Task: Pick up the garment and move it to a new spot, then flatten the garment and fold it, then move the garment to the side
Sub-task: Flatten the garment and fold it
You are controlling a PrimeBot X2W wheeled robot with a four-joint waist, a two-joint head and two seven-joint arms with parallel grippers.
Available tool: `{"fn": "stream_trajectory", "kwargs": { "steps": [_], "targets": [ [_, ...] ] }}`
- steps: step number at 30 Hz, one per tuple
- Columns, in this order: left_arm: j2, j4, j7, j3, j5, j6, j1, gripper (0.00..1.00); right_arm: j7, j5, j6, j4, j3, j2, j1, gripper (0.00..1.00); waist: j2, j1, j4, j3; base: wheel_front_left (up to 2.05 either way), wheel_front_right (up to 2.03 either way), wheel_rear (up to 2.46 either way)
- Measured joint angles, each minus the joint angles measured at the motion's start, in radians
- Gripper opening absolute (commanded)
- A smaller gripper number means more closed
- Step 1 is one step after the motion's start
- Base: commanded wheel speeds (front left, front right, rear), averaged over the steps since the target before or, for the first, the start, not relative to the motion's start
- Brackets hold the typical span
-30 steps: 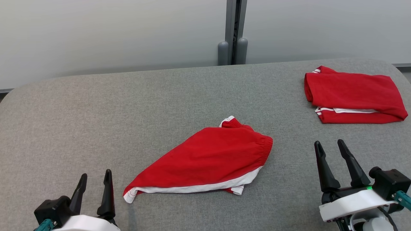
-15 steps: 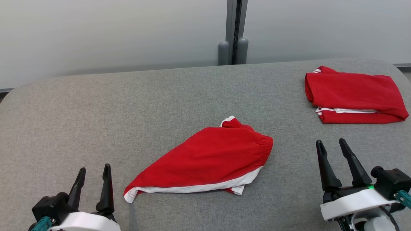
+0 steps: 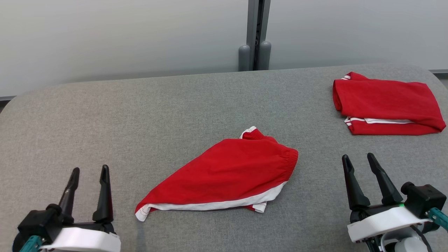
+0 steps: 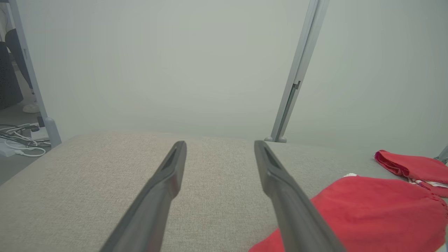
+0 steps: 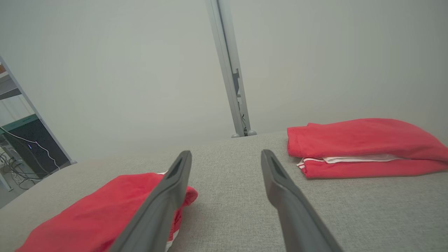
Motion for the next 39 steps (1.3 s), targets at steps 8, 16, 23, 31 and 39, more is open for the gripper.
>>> {"fn": "stream_trajectory", "kwargs": {
  "steps": [8,16,23,31,39],
  "targets": [
    [-0.05,-0.004,0.0,0.087,0.084,-0.061,0.02,1.0,0.0,0.0,0.0,0.012,0.014,-0.001,-0.012,1.0,0.0,0.0,-0.005,-0.004,0.0,0.0,0.0],
    [-0.095,0.049,-0.002,0.126,0.131,-0.111,0.023,1.0,0.0,-0.005,0.0,0.019,0.017,-0.001,-0.014,1.0,0.0,0.0,-0.005,-0.003,0.0,0.0,0.0],
    [-0.121,0.086,-0.002,0.147,0.155,-0.14,0.022,1.0,0.0,-0.007,0.0,0.027,0.021,0.0,-0.015,1.0,0.0,0.0,-0.003,-0.002,0.0,0.0,0.0],
    [-0.137,0.165,0.043,0.123,0.141,-0.172,0.018,1.0,0.0,0.022,0.0,0.083,0.098,-0.013,-0.029,1.0,0.0,0.0,0.001,0.003,0.0,0.0,0.0],
    [-0.151,0.19,0.148,0.078,0.107,-0.193,-0.005,1.0,0.138,0.136,0.0,0.188,0.342,-0.082,-0.119,1.0,0.0,0.0,0.012,0.017,0.0,0.0,0.0]
  ]
}}
